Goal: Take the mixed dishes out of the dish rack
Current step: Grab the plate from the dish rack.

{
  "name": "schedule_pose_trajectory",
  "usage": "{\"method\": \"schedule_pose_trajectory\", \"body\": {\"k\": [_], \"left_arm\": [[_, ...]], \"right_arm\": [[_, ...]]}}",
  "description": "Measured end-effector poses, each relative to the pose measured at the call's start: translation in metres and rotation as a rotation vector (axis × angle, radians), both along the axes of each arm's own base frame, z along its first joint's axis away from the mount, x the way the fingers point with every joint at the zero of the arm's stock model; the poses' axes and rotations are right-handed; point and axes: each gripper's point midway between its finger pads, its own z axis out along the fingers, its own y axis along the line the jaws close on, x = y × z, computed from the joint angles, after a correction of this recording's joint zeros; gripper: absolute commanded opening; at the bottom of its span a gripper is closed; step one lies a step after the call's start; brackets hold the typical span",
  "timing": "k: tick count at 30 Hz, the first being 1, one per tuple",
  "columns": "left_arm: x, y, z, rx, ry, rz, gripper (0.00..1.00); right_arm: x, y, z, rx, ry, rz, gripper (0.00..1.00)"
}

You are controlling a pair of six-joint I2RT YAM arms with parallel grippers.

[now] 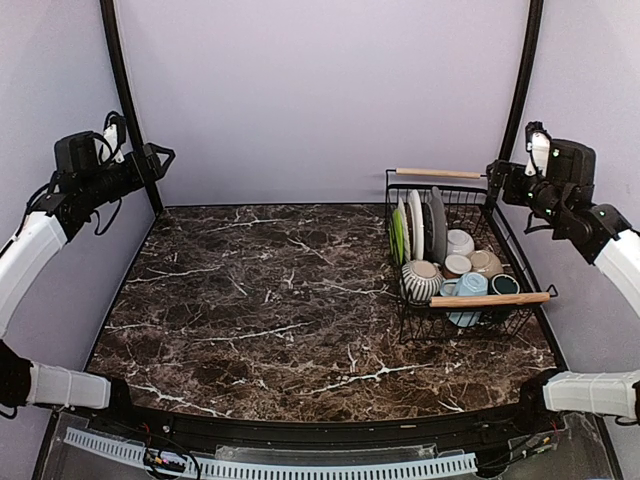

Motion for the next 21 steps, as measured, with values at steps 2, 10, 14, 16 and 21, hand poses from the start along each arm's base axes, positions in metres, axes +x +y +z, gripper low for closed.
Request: {"method": "schedule_pose_trajectory", "body": {"k": [2,10,14,16,21], "left_arm": [[0.006,0.001,-0.007,-0.001,0.017,0.002,0.99],[0.022,0.001,-0.03,-0.023,0.085,0.005,0.99],[0.029,-0.006,-0.038,-0.066,0.11,-0.035,0.99],[0.033,-0.013,-0.044,-0.091,0.128,-0.07,0.99],[0.04,-0.036,-0.065,-0.132,0.192,-0.164,0.99]], "right_arm": [[0.004,-0.004,-0.007,0.018,0.023,-0.016,0.99],[0.006,0.006,-0.02,0.105,0.05,0.055,0.99],[0.019,0.02,-0.031,0.113,0.121,0.118,0.98],[0.032,0.03,-0.042,0.114,0.177,0.151,0.96],[0.065,0.053,-0.082,0.108,0.341,0.213,0.86]]}}
